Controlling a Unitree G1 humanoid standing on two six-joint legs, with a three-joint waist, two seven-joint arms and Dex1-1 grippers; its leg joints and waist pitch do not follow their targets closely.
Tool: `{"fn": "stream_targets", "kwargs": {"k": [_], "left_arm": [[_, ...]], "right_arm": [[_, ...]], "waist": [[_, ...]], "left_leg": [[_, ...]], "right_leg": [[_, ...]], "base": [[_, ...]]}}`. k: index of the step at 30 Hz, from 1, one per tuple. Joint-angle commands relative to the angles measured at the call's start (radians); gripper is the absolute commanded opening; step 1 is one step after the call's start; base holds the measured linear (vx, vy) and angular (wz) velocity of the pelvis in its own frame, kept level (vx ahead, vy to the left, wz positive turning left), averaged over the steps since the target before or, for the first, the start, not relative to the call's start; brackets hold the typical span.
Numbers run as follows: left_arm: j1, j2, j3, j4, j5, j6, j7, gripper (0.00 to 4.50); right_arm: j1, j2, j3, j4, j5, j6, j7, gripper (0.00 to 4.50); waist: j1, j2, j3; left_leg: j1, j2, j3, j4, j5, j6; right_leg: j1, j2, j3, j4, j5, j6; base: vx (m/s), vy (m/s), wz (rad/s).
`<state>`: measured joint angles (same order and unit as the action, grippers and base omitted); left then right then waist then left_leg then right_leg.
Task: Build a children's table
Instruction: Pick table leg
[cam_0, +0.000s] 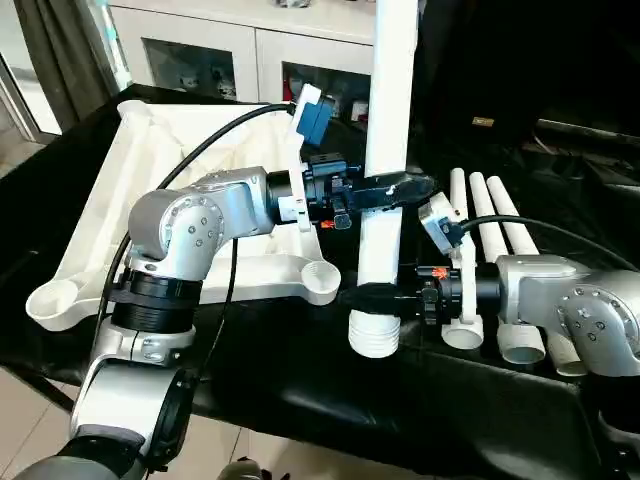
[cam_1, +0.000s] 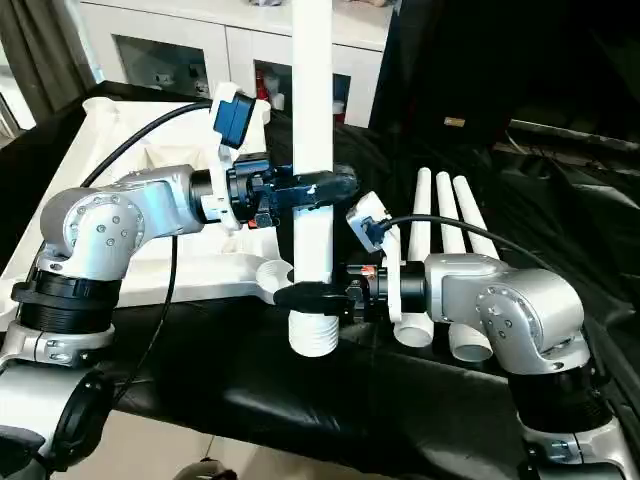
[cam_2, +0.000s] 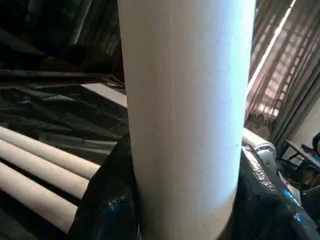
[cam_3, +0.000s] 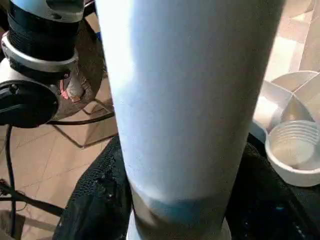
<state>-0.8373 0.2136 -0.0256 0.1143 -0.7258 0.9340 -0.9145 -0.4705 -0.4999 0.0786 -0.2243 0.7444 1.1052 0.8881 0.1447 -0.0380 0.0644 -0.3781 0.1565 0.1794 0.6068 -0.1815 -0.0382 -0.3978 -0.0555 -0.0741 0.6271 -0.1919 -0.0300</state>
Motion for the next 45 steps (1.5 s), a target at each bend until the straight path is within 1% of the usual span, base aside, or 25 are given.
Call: {"fn": "stream_targets", "kwargs": {"k": [1,5,6,8,10,14,16,17,19,20,21,22,24,25,27,29,30,31,34,38,39,40,43,44,45], "left_arm": [[-0.033,-0.016,0.018,0.005,-0.006,-0.015,0.012,2.56],[-0.024,-0.062,0.119,0.033,-0.066,-0.045,0.055,2.90],[-0.019,-0.070,0.135,0.030,-0.082,-0.052,0.056,2.95],[0.006,-0.135,0.246,0.018,-0.203,-0.096,0.074,3.00],[0.014,-0.176,0.304,0.032,-0.261,-0.122,0.113,3.00],[0.050,-0.244,0.405,0.054,-0.332,-0.175,0.202,3.00],[0.057,-0.258,0.430,0.055,-0.343,-0.189,0.229,3.00],[0.075,-0.248,0.429,0.044,-0.305,-0.200,0.254,3.00],[0.134,-0.188,0.352,-0.021,-0.110,-0.270,0.317,3.00],[0.134,-0.188,0.352,-0.021,-0.110,-0.270,0.317,3.00],[0.156,-0.152,0.305,-0.040,-0.007,-0.293,0.371,3.00],[0.216,-0.050,0.177,-0.079,0.217,-0.367,0.442,3.00],[0.296,0.045,0.079,-0.110,0.413,-0.462,0.506,3.00],[0.328,0.066,0.065,-0.120,0.461,-0.493,0.528,3.00],[0.365,0.080,0.062,-0.131,0.508,-0.504,0.585,3.00],[0.415,0.112,0.038,-0.145,0.547,-0.483,0.616,3.00],[0.425,0.117,0.032,-0.149,0.558,-0.494,0.611,3.00],[0.454,0.132,0.015,-0.163,0.592,-0.525,0.600,3.00],[0.526,0.146,-0.004,-0.231,0.578,-0.529,0.559,3.00],[0.600,0.110,0.018,-0.294,0.574,-0.547,0.602,3.00],[0.622,0.083,0.028,-0.314,0.575,-0.562,0.638,3.00],[0.629,0.067,0.033,-0.319,0.570,-0.574,0.650,3.00],[0.656,0.030,0.034,-0.324,0.585,-0.588,0.697,3.00],[0.667,0.026,0.027,-0.327,0.598,-0.590,0.707,3.00],[0.672,0.025,0.025,-0.329,0.604,-0.588,0.713,3.00]], "right_arm": [[0.011,0.003,-0.017,-0.004,0.002,-0.004,-0.022,1.94],[0.044,0.027,-0.041,-0.035,0.012,-0.017,-0.049,1.93],[0.049,0.030,-0.044,-0.039,0.014,-0.018,-0.053,1.93],[0.070,0.048,-0.060,-0.050,0.023,-0.028,-0.070,1.93],[0.079,0.056,-0.068,-0.047,0.023,-0.040,-0.077,1.93],[0.086,0.103,-0.110,-0.034,0.031,-0.082,-0.118,1.93],[0.087,0.118,-0.126,-0.034,0.035,-0.093,-0.132,1.93],[0.090,0.139,-0.148,-0.035,0.033,-0.109,-0.161,1.93],[0.102,0.178,-0.187,-0.046,-0.013,-0.169,-0.257,1.93],[0.102,0.178,-0.187,-0.046,-0.013,-0.169,-0.257,1.93],[0.105,0.185,-0.191,-0.041,-0.056,-0.192,-0.309,1.93],[0.118,0.186,-0.182,-0.035,-0.170,-0.257,-0.415,1.93],[0.149,0.207,-0.187,-0.046,-0.258,-0.348,-0.497,1.93],[0.159,0.224,-0.197,-0.047,-0.287,-0.381,-0.538,1.92],[0.173,0.243,-0.205,-0.039,-0.329,-0.427,-0.589,1.92],[0.197,0.257,-0.201,-0.004,-0.392,-0.510,-0.646,1.92],[0.200,0.260,-0.202,0.001,-0.400,-0.518,-0.658,1.92],[0.206,0.278,-0.216,0.014,-0.408,-0.534,-0.698,1.92],[0.229,0.312,-0.224,0.005,-0.416,-0.534,-0.747,1.92],[0.287,0.334,-0.195,-0.058,-0.463,-0.539,-0.779,1.92],[0.329,0.329,-0.175,-0.094,-0.505,-0.570,-0.796,1.92],[0.344,0.323,-0.168,-0.103,-0.516,-0.576,-0.799,1.92],[0.407,0.318,-0.163,-0.147,-0.533,-0.598,-0.810,1.92],[0.428,0.326,-0.174,-0.164,-0.504,-0.597,-0.796,1.92],[0.437,0.333,-0.181,-0.173,-0.491,-0.601,-0.792,1.92]], "waist": [[0.003,0.011,-0.077],[0.003,0.019,-0.077],[0.002,0.015,-0.078],[0.002,0.018,-0.077],[0.007,0.018,-0.077],[0.006,0.022,-0.075],[0.005,0.019,-0.076],[0.006,0.020,-0.076],[0.002,0.025,-0.076],[0.004,0.027,-0.077],[0.002,0.033,-0.077],[0.002,0.028,-0.078],[-0.001,0.027,-0.077],[-0.001,0.026,-0.075],[-0.008,0.029,-0.078],[-0.005,0.029,-0.079],[-0.006,0.027,-0.074],[-0.005,0.027,-0.074],[-0.012,0.025,-0.071],[-0.016,0.036,-0.067],[-0.017,0.048,-0.066],[-0.019,0.042,-0.066],[-0.009,0.033,-0.066],[0.002,0.026,-0.064],[0.018,0.024,-0.062]], "left_leg": [[0.016,0.075,-0.034,-0.063,-0.119,-0.010],[0.014,0.074,-0.034,-0.061,-0.121,-0.009],[0.013,0.074,-0.034,-0.060,-0.124,-0.007],[0.012,0.072,-0.033,-0.060,-0.124,-0.003],[0.009,0.072,-0.034,-0.057,-0.129,0.002],[0.011,0.071,-0.034,-0.059,-0.148,0.004],[0.009,0.071,-0.035,-0.060,-0.146,0.003],[0.009,0.072,-0.036,-0.061,-0.144,0.004],[0.014,0.077,-0.040,-0.068,-0.155,-0.003],[0.016,0.083,-0.044,-0.072,-0.155,-0.010],[0.018,0.084,-0.046,-0.075,-0.158,-0.024],[0.019,0.085,-0.047,-0.077,-0.150,-0.032],[0.020,0.080,-0.044,-0.078,-0.138,-0.046],[0.017,0.082,-0.045,-0.080,-0.142,-0.048],[0.018,0.077,-0.040,-0.078,-0.145,-0.062],[0.018,0.076,-0.038,-0.076,-0.140,-0.053],[0.019,0.074,-0.037,-0.078,-0.166,-0.048],[0.019,0.075,-0.038,-0.079,-0.171,-0.045],[0.017,0.077,-0.036,-0.082,-0.184,-0.036],[0.019,0.075,-0.037,-0.083,-0.235,-0.040],[0.021,0.077,-0.038,-0.084,-0.258,-0.047],[0.020,0.079,-0.038,-0.085,-0.262,-0.048],[0.005,0.063,-0.027,-0.069,-0.234,0.019],[-0.006,0.059,-0.033,-0.043,-0.194,0.065],[-0.023,0.068,-0.052,0.006,-0.147,0.100]], "right_leg": [[0.063,-0.106,0.062,-0.078,-0.151,-0.173],[0.064,-0.106,0.061,-0.079,-0.141,-0.185],[0.067,-0.107,0.061,-0.079,-0.139,-0.188],[0.067,-0.108,0.060,-0.081,-0.152,-0.191],[0.068,-0.111,0.059,-0.083,-0.152,-0.203],[0.064,-0.107,0.058,-0.090,-0.215,-0.175],[0.064,-0.106,0.057,-0.091,-0.227,-0.158],[0.063,-0.107,0.058,-0.091,-0.225,-0.153],[0.056,-0.104,0.058,-0.091,-0.234,-0.122],[0.055,-0.105,0.059,-0.089,-0.229,-0.110],[0.052,-0.101,0.059,-0.086,-0.214,-0.091],[0.052,-0.101,0.059,-0.084,-0.195,-0.075],[0.047,-0.097,0.062,-0.082,-0.182,-0.039],[0.047,-0.100,0.063,-0.084,-0.188,-0.026],[0.049,-0.099,0.062,-0.080,-0.182,-0.036],[0.046,-0.099,0.061,-0.075,-0.133,-0.083],[0.044,-0.099,0.062,-0.079,-0.155,-0.096],[0.045,-0.102,0.062,-0.080,-0.166,-0.100],[0.043,-0.101,0.064,-0.081,-0.189,-0.109],[0.039,-0.098,0.066,-0.088,-0.225,-0.102],[0.037,-0.097,0.066,-0.093,-0.240,-0.094],[0.038,-0.095,0.066,-0.095,-0.237,-0.089],[0.054,-0.137,0.091,-0.107,-0.291,-0.100],[0.066,-0.182,0.116,-0.127,-0.373,-0.100],[0.079,-0.258,0.158,-0.152,-0.479,-0.090]], "base": [[0.000,0.000,0.00],[0.000,0.000,0.00],[0.000,0.000,0.00],[0.000,0.000,0.00],[0.000,0.000,0.00],[0.000,0.000,0.00],[0.000,0.000,0.00],[0.000,0.000,0.00],[0.000,0.000,0.00],[0.000,0.000,0.00],[0.000,0.000,0.00],[0.000,0.000,0.00],[0.000,0.000,0.00],[0.000,0.000,0.00],[0.000,0.000,0.00],[0.000,0.000,0.00],[0.000,0.000,0.00],[0.000,0.000,0.00],[0.000,0.000,0.00],[0.000,0.000,0.00],[0.000,0.000,0.00],[0.000,0.000,0.00],[0.000,0.000,0.00],[0.000,0.000,0.00],[0.000,0.000,0.00]]}}
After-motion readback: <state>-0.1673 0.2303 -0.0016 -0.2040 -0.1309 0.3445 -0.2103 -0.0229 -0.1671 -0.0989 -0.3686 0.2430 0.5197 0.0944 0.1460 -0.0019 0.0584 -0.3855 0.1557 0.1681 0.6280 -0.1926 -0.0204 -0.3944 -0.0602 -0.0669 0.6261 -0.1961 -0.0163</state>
